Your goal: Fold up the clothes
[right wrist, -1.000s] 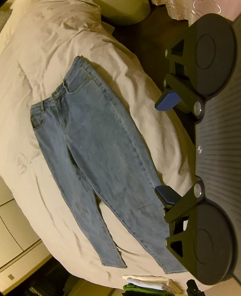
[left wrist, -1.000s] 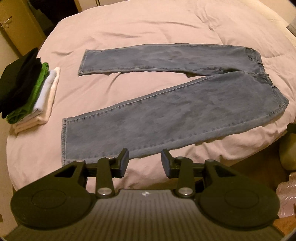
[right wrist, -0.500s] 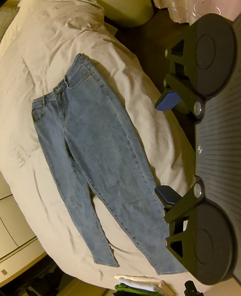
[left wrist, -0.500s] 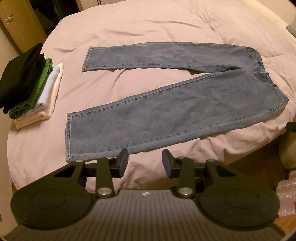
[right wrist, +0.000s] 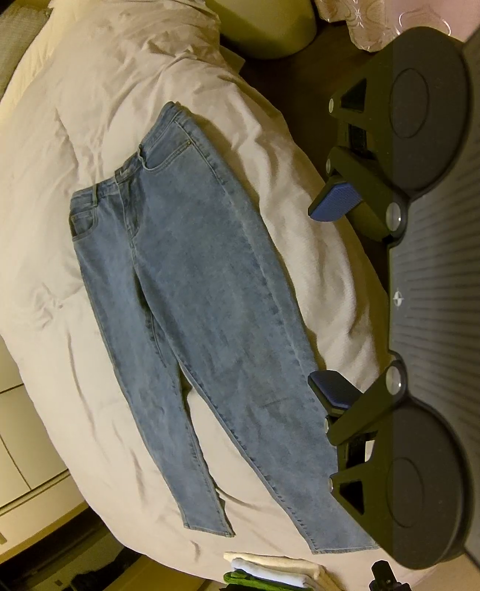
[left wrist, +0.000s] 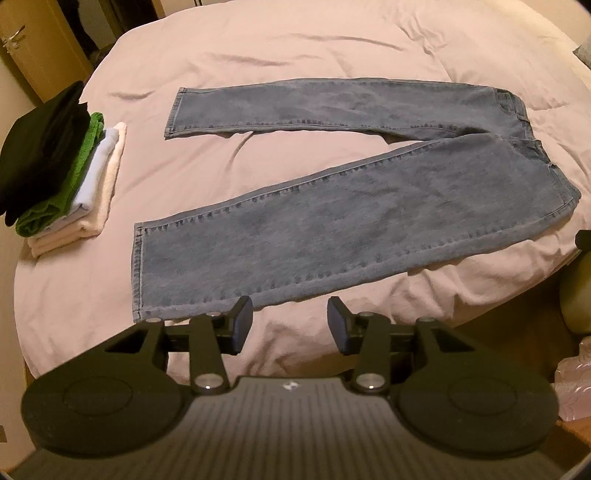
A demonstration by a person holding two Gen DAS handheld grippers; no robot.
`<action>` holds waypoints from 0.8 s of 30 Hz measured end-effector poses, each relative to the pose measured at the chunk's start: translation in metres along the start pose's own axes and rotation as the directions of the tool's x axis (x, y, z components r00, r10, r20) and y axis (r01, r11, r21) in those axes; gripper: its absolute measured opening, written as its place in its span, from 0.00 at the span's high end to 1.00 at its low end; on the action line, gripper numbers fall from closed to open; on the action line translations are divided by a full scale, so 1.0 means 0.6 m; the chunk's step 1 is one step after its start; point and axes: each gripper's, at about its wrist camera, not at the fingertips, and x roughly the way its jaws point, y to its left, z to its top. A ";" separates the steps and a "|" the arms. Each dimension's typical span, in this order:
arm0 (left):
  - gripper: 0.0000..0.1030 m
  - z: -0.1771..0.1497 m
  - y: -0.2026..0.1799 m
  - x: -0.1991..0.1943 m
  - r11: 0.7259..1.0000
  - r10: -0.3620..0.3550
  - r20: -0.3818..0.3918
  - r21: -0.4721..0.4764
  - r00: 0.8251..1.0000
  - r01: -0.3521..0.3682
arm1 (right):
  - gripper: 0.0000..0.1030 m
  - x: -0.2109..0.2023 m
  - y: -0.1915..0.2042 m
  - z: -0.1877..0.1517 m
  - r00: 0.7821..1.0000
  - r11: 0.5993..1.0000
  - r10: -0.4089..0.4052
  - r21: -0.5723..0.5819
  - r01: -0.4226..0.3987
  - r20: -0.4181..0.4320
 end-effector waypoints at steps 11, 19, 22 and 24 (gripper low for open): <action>0.61 0.080 -0.057 0.054 0.998 -0.056 0.017 0.032 0.998 0.055 | 0.13 0.051 -0.054 0.066 1.000 0.999 0.023 0.027 -0.023 -0.002; 0.61 0.187 -0.138 0.131 0.997 -0.076 0.008 0.024 0.997 0.075 | 0.25 0.140 -0.106 0.185 0.998 0.997 0.065 -0.033 -0.066 -0.027; 0.61 0.236 -0.180 0.168 0.997 -0.075 0.000 0.020 0.997 0.075 | 0.30 0.185 -0.119 0.242 0.997 0.993 0.060 -0.099 -0.065 -0.054; 0.61 0.272 -0.209 0.197 0.996 -0.084 -0.006 0.002 0.996 0.084 | 0.31 0.215 -0.128 0.279 0.996 0.989 0.055 -0.134 -0.064 -0.067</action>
